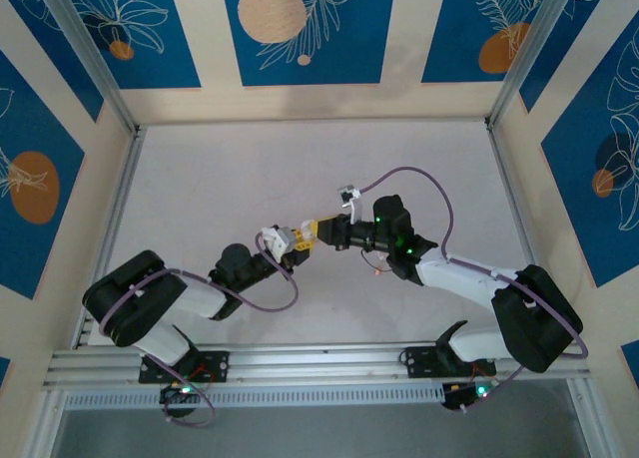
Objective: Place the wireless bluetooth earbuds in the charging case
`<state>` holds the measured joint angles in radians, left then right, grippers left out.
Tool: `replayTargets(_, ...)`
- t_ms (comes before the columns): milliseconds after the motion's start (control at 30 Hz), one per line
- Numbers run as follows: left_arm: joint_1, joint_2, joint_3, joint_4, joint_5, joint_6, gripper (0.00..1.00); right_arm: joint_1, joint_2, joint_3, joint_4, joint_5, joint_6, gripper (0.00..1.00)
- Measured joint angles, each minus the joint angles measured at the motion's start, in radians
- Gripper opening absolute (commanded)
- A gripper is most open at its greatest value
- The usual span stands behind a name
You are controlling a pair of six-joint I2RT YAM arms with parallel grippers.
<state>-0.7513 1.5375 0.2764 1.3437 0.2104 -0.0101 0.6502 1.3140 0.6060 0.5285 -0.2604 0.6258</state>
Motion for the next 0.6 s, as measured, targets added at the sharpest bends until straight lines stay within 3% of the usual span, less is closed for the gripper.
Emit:
replayTargets(433,-0.002,-0.009,0.0,-0.002,-0.006,0.0,0.14,0.012,-0.001,-0.014,0.01,-0.006,-0.001,0.2)
replayTargets(600,-0.002,-0.014,0.0,-0.018,-0.006,0.0,0.15,0.016,-0.001,-0.014,0.001,0.006,0.0,0.25)
